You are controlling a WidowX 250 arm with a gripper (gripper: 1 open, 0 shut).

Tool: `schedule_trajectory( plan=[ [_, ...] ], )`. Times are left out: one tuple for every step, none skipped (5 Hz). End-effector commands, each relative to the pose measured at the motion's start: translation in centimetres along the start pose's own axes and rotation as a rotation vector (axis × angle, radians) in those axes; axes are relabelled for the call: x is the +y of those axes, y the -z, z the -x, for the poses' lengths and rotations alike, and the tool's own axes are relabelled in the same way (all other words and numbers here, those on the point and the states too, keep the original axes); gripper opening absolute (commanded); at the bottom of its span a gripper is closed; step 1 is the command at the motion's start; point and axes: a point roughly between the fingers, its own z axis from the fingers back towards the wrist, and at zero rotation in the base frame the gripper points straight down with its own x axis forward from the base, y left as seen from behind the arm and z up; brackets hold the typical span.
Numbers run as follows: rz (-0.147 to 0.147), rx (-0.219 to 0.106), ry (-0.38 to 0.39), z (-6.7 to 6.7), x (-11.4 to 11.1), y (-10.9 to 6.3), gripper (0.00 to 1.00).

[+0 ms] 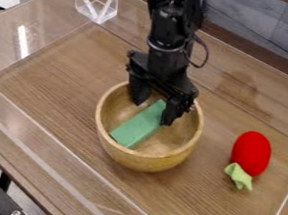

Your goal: Remove the green stick from the brown bowl and put it on the table

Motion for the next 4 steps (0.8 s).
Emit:
schedule_trajectory(
  plan=[
    [-0.007, -0.032, -0.057, -1.05, -0.10, -1.56, 1.00],
    [-0.008, -0.036, -0.093, -1.65, -0.70, -2.41, 1.00],
    [-0.011, -0.014, -0.105, -0.91, -0.73, -1.72, 1.00],
    [-0.014, 0.005, -0.110, -0.85, -0.35, -1.61, 1.00]
  ],
)
